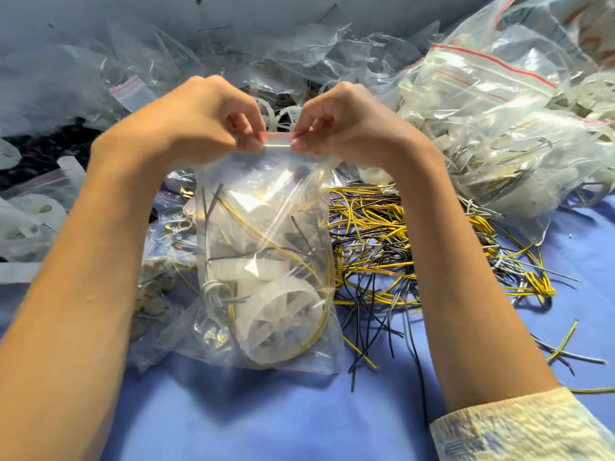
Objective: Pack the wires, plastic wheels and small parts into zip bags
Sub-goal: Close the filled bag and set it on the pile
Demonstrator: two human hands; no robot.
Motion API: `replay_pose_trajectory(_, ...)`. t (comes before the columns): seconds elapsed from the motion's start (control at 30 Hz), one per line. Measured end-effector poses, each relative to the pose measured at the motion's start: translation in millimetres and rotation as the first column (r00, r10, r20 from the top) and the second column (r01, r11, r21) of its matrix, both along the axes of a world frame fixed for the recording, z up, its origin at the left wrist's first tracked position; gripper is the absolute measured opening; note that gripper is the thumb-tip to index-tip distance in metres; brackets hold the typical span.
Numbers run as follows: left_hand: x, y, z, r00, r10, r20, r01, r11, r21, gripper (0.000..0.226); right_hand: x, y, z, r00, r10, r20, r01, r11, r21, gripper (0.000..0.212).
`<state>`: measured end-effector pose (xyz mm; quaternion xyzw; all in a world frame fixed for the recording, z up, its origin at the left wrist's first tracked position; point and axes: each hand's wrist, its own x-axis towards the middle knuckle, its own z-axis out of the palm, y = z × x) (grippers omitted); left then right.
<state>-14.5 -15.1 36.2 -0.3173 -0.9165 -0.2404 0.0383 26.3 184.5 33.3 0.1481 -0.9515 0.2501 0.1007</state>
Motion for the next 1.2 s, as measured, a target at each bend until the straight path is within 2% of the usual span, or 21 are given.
replay_pose_trajectory(0.17,-3,-6,0,0.999,0.028,0.016,-0.027,0.999,-0.029,0.026,-1,16,-1,0.996,-0.014,0.091,0.012,0.999,0.031,0.006)
replay_pose_trajectory(0.37,-4,-4,-3,0.999,0.031,-0.009,-0.031,0.998,-0.058,0.026,-1,17,-3,0.997,-0.029,0.072,0.027,0.999,0.032,0.014)
replay_pose_trajectory(0.57,-8,-13,-2,0.999,0.038,0.027,-0.037,0.998,-0.057,0.019,-2,17,-5,0.997,-0.038,0.060,0.039,0.999,-0.015,0.005)
replay_pose_trajectory(0.67,-10,-19,-4,0.996,0.050,0.070,-0.042,0.993,-0.112,0.013,-1,21,-6,0.992,-0.023,0.125,0.026,0.999,-0.024,0.011)
replay_pose_trajectory(0.8,-14,-25,-3,0.994,0.064,0.085,-0.055,0.992,-0.109,0.015,0,30,-6,0.979,-0.016,0.204,0.033,0.996,-0.080,0.007)
replay_pose_trajectory(0.93,-15,-23,-6,0.995,0.077,0.056,-0.070,0.991,-0.110,0.018,-1,31,-7,0.982,-0.048,0.183,0.051,0.999,-0.010,0.003)
replay_pose_trajectory(1.2,-18,-25,-7,0.997,0.076,0.021,-0.074,0.994,-0.077,0.020,-3,26,-10,0.977,-0.040,0.210,0.034,0.999,0.033,0.011)
